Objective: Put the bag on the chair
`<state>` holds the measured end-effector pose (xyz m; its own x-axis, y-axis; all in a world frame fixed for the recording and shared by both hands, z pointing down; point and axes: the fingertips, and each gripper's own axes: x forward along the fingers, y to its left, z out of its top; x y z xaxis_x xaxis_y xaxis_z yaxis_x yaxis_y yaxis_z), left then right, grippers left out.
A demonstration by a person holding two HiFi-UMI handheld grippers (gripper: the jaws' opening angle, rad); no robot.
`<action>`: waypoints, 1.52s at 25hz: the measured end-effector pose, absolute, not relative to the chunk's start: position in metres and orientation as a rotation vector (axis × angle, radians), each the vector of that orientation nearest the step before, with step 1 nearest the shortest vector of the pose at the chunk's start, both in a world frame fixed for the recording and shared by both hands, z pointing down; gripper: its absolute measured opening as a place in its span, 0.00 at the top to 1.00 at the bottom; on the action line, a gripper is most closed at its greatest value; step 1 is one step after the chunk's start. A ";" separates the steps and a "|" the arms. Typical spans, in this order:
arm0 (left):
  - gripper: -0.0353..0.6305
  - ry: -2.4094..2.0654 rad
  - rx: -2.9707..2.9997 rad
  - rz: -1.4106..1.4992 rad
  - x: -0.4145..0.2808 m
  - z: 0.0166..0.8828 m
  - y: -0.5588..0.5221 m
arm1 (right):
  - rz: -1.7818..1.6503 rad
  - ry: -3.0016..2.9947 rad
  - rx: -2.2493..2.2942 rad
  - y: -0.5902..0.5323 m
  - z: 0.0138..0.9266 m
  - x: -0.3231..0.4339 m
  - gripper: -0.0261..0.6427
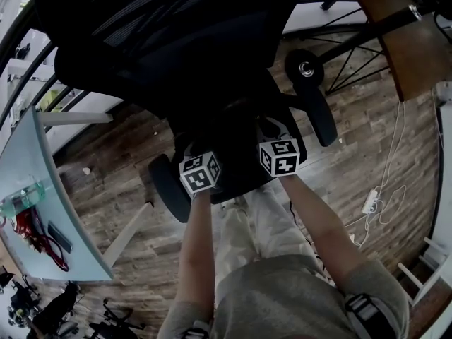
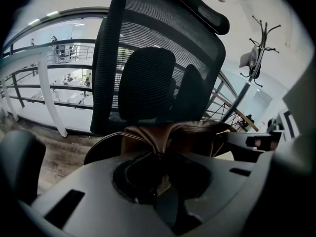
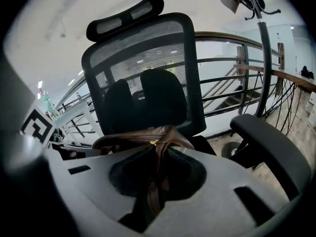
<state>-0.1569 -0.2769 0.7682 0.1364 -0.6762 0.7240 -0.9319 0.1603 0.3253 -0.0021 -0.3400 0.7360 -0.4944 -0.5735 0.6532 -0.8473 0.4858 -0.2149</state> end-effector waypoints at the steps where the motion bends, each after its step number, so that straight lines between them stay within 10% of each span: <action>1: 0.87 -1.605 1.576 0.387 -0.157 0.768 -0.277 | 0.724 -2.226 1.172 -0.340 0.736 -0.002 0.91; 15: 0.60 -1.643 1.615 0.326 -0.160 0.739 -0.279 | 0.666 -2.172 1.282 -0.345 0.719 0.014 0.63; 38: 0.65 -1.661 1.756 0.211 -0.142 0.608 -0.225 | 0.625 -2.299 1.381 -0.270 0.580 0.016 0.72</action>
